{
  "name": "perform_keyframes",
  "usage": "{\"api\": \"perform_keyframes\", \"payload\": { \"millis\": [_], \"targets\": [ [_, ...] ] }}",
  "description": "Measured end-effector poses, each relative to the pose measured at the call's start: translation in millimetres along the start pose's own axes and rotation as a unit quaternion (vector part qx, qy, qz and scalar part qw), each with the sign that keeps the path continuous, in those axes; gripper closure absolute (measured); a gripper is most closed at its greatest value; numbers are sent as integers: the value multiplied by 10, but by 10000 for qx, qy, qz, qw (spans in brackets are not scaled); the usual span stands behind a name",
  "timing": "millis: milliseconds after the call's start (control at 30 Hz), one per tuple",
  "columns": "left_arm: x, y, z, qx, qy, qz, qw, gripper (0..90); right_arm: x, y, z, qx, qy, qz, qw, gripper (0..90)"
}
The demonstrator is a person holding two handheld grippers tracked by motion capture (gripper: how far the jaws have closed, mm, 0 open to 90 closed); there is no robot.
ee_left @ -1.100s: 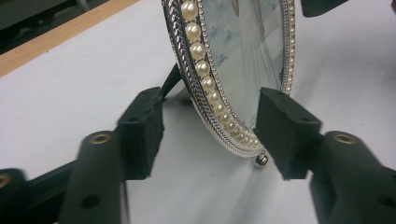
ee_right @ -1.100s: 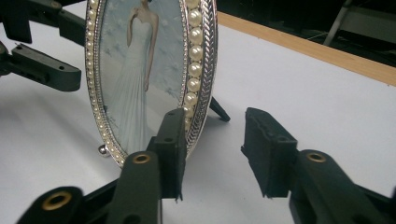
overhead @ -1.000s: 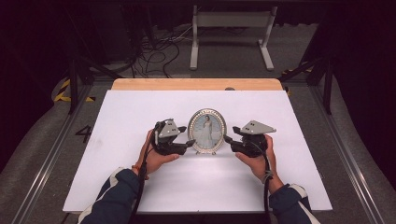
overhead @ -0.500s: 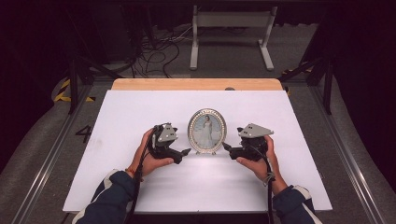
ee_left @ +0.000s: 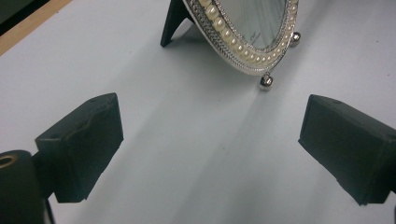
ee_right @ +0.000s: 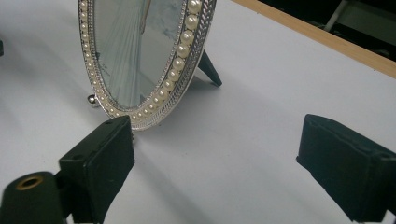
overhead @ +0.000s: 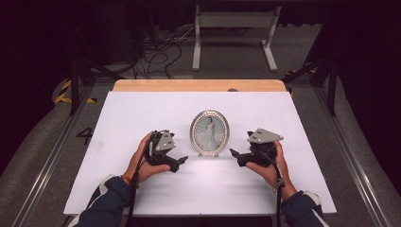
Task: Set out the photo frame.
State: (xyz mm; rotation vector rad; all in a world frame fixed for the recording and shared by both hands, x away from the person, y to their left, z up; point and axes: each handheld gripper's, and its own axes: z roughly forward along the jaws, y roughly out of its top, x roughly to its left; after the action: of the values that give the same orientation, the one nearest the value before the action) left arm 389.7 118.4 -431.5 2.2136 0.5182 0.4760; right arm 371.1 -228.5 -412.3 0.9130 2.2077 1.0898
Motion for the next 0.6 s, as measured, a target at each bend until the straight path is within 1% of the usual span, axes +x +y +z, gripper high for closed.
{"api": "perform_keyframes", "payload": {
  "millis": [33, 133, 200, 367, 500, 600],
  "targets": [
    [0, 0, 0, 0, 0, 0, 10000, 71, -8, -10, -13, 4, -15, 6, 10000, 95],
    [23, -74, -88, -27, 68, -19, 10000, 71, -33, -42, -57, -3, -50, 18, 10000, 99],
    [31, -95, -110, -28, 95, -24, 9999, 73, -37, -50, -66, -3, -60, 22, 10000, 99],
    [47, -232, -232, -16, 173, -79, 9998, 75, -61, -123, -136, 57, -145, -29, 9999, 104],
    [48, -280, -289, -29, 202, -74, 9998, 76, -81, -176, -183, 83, -174, -36, 9998, 104],
    [46, -344, -354, -45, 176, -104, 9998, 76, -106, -227, -235, 90, -208, -25, 9997, 104]
  ]
}}
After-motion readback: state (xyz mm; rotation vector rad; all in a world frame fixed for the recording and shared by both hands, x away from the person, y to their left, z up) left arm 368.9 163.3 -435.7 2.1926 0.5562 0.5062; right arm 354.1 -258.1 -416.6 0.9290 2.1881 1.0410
